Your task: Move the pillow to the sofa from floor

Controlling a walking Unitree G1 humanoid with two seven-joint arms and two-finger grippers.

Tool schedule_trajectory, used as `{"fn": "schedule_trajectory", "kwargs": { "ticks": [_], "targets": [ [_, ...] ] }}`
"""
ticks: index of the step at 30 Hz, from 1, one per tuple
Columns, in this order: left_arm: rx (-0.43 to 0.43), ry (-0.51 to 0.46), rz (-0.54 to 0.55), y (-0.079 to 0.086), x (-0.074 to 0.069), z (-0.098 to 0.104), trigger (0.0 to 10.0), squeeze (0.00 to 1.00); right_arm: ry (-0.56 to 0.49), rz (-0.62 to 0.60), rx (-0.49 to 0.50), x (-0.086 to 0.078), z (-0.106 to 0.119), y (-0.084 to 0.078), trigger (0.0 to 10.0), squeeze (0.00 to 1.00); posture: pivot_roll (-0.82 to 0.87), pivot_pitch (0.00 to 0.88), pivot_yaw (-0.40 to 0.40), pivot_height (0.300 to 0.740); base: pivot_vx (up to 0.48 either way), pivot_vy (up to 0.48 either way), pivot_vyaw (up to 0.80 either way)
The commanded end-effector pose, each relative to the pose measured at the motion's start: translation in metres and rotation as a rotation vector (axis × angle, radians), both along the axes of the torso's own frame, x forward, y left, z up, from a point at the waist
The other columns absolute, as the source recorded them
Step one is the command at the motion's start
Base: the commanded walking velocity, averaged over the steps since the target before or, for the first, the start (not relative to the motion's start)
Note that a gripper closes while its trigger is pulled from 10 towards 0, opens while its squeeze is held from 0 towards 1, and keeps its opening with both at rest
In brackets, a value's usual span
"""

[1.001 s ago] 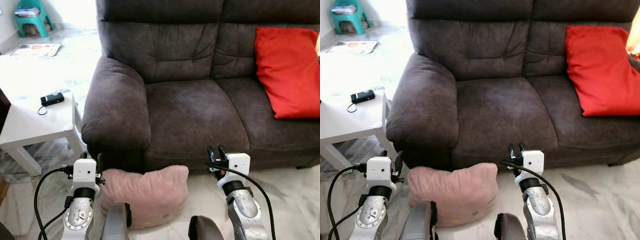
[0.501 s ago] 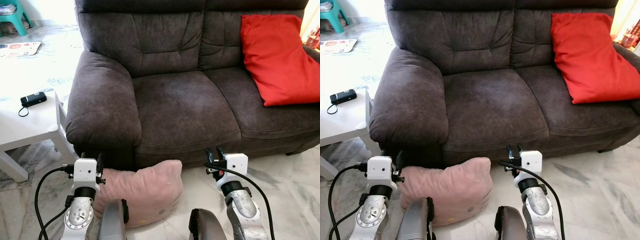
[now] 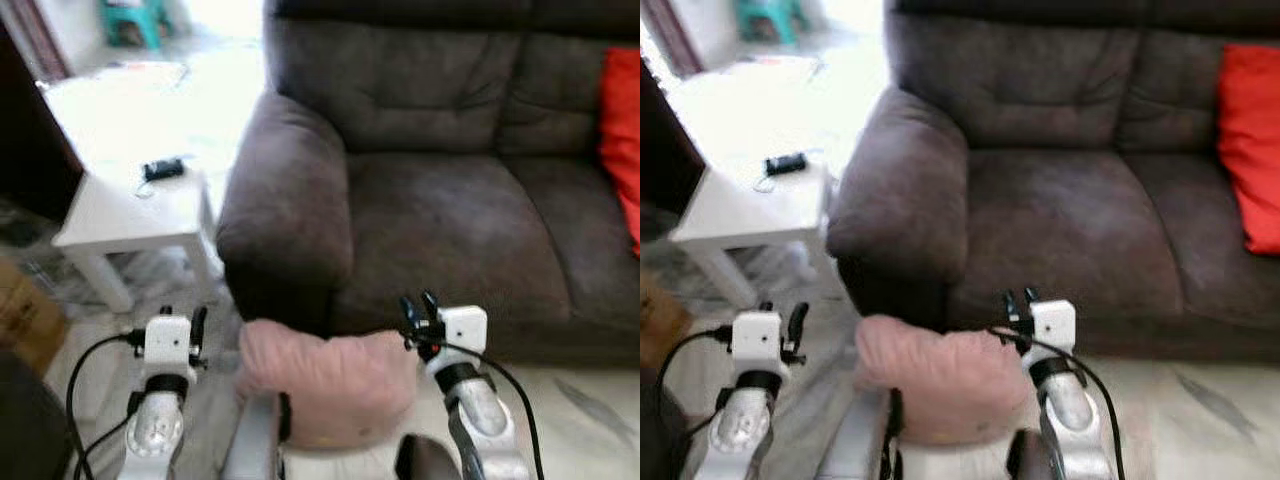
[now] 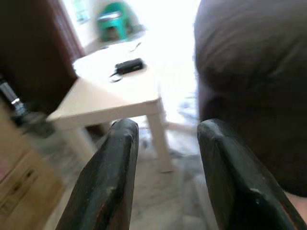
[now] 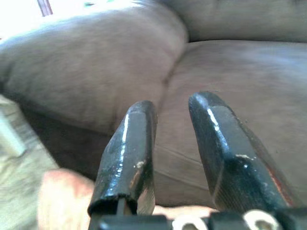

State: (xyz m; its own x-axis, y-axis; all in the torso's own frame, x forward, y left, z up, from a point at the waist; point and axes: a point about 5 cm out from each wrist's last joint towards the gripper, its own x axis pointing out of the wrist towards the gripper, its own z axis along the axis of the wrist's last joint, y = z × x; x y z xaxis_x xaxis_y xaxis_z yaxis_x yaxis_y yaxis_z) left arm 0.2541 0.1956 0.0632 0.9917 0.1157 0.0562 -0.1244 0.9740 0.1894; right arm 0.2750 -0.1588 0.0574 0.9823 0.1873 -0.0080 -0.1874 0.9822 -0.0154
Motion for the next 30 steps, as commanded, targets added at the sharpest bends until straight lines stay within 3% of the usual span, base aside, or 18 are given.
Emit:
{"fn": "schedule_trajectory", "kwargs": {
  "ticks": [1,12,18,30],
  "targets": [
    [0.001,0.020,-0.030,-0.004,0.002,-0.002,10.0,0.00,0.023,-0.015,0.007,-0.004,-0.005,-0.002,10.0,0.00,0.04,0.083,-0.031,0.559,0.000,0.000,0.00],
    [-0.033,0.058,-0.109,-0.012,0.003,-0.007,10.0,0.00,0.034,-0.028,0.010,-0.001,-0.006,-0.003,10.0,0.00,0.04,0.083,-0.030,0.559,0.000,0.000,0.00],
    [-0.109,0.134,-0.179,-0.018,0.003,-0.018,10.0,0.00,0.035,-0.033,0.010,-0.001,-0.006,-0.003,10.0,0.00,0.04,0.084,-0.029,0.559,0.000,0.000,0.00],
    [-0.114,0.165,-0.138,-0.008,0.012,-0.024,10.0,0.00,0.029,-0.033,0.014,0.001,-0.005,-0.003,10.0,0.00,0.03,0.088,-0.033,0.559,0.000,0.000,0.00]
  ]
}}
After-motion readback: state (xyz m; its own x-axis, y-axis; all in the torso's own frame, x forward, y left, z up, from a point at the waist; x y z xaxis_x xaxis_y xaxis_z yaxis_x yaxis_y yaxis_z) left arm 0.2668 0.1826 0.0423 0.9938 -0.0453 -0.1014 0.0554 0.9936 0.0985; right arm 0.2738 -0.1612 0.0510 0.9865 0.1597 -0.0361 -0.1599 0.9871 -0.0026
